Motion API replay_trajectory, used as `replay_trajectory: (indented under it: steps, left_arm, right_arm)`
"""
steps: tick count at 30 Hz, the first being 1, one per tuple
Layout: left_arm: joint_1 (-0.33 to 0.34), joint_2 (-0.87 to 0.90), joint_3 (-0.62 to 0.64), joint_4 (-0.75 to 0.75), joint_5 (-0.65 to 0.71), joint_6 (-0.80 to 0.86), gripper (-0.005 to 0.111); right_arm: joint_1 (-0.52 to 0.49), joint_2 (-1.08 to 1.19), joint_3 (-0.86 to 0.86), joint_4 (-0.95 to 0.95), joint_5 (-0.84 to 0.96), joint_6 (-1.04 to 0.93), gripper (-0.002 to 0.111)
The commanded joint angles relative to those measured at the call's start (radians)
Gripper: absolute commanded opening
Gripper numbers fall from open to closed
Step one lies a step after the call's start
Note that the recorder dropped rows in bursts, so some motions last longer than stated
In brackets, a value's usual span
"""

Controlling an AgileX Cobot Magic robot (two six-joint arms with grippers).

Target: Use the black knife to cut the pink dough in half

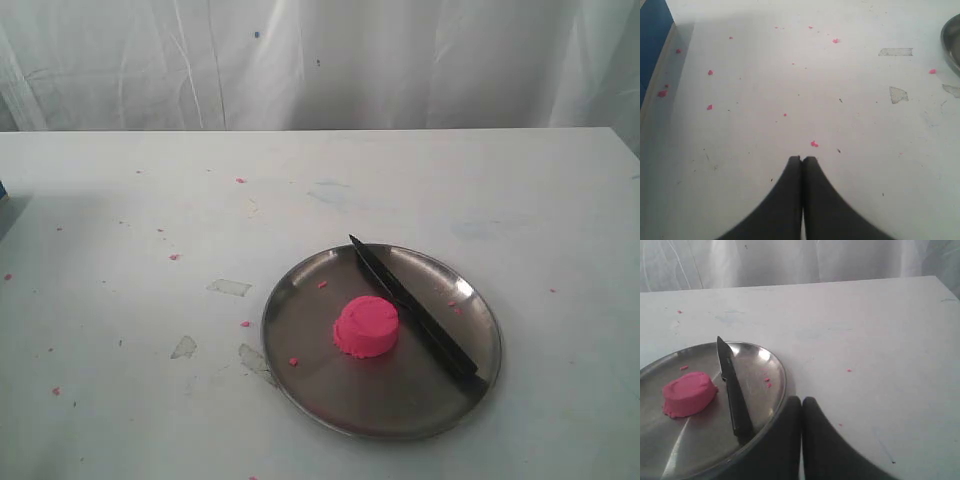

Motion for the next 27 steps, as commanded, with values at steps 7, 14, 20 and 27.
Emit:
replay_trajectory:
  steps: [7, 14, 20, 27]
  left_arm:
    - [-0.006, -0.004, 0.004, -0.006, -0.001, 0.001, 0.000]
    - [-0.006, -0.004, 0.004, -0.006, -0.001, 0.001, 0.000]
    - [-0.006, -0.004, 0.004, -0.006, -0.001, 0.001, 0.000]
    - [-0.006, -0.004, 0.004, -0.006, -0.001, 0.001, 0.000]
  right_arm:
    - [0.002, -0.005, 0.002, -0.002, -0.142, -0.002, 0.000]
    - [0.002, -0.005, 0.002, 0.000, -0.598, 0.086, 0.000]
    - [0.002, -0.005, 0.002, 0.002, -0.915, 0.249, 0.000]
    - [0.002, -0.005, -0.018, 0.111, -1.018, 0.249, 0.000]
